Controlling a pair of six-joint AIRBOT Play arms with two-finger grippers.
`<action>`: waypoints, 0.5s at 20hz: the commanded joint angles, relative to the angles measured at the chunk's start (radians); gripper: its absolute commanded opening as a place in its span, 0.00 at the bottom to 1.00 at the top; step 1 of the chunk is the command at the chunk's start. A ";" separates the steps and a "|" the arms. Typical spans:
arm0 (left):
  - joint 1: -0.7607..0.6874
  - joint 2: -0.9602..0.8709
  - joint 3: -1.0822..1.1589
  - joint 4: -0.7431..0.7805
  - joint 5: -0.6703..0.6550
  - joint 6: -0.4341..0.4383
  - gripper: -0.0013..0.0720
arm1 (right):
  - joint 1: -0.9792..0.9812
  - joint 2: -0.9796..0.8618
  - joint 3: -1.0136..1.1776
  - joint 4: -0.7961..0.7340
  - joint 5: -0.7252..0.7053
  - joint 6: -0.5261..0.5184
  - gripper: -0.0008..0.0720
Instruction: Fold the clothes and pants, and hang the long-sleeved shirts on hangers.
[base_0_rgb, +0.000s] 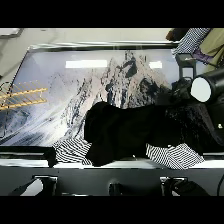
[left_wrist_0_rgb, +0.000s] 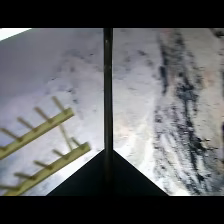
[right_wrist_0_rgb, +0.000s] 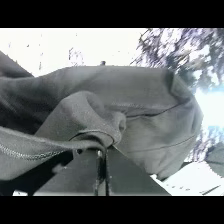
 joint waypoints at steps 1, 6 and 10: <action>-0.142 0.175 -0.190 -0.097 -0.098 0.090 0.05 | 0.001 -0.002 0.001 -0.031 -0.028 0.029 0.06; -0.338 0.390 -0.392 -0.108 -0.123 -0.016 0.05 | 0.001 -0.030 0.000 -0.031 -0.061 0.066 0.06; -0.413 0.498 -0.480 -0.167 -0.222 -0.016 0.05 | 0.001 -0.060 0.000 -0.050 -0.084 0.080 0.06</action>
